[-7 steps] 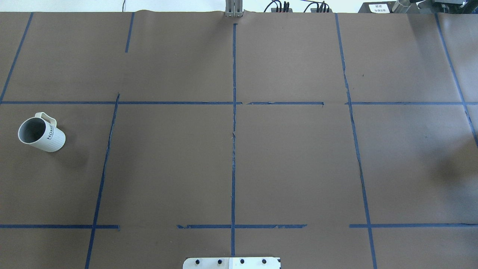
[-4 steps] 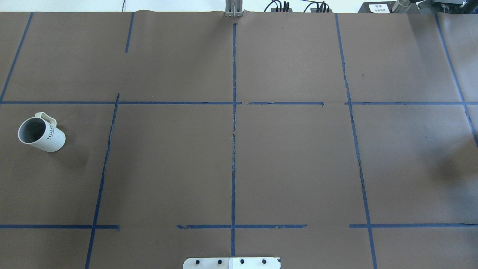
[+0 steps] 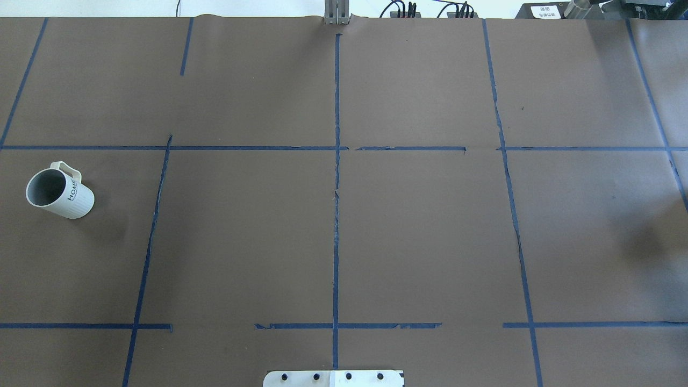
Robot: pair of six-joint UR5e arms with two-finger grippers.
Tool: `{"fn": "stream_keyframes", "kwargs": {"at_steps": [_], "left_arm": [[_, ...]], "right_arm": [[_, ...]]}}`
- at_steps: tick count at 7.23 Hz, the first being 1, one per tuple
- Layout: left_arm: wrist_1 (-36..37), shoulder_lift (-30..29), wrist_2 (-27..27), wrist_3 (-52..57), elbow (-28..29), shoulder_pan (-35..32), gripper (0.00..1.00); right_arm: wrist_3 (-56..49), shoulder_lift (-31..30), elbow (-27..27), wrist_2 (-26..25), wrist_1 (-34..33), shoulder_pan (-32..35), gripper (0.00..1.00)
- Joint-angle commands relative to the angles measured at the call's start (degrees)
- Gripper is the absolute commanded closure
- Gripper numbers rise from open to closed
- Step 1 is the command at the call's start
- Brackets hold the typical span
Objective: Left arm hands cup to right arm to dump lemon
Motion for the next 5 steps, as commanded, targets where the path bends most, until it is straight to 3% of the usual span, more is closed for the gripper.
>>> {"fn": "stream_keyframes", "kwargs": {"at_steps": [1,5], "left_arm": [[0.6,0.0,0.2,-0.3,0.4,0.1,0.00],[0.5,1.1,0.4,-0.1,-0.7,0.8,0.00]], "right_arm": [[0.2,-0.9,-0.1,0.0,1.4,0.0,0.00],[0.1,-0.8,-1.2,0.1,1.5,0.0,0.00]]}}
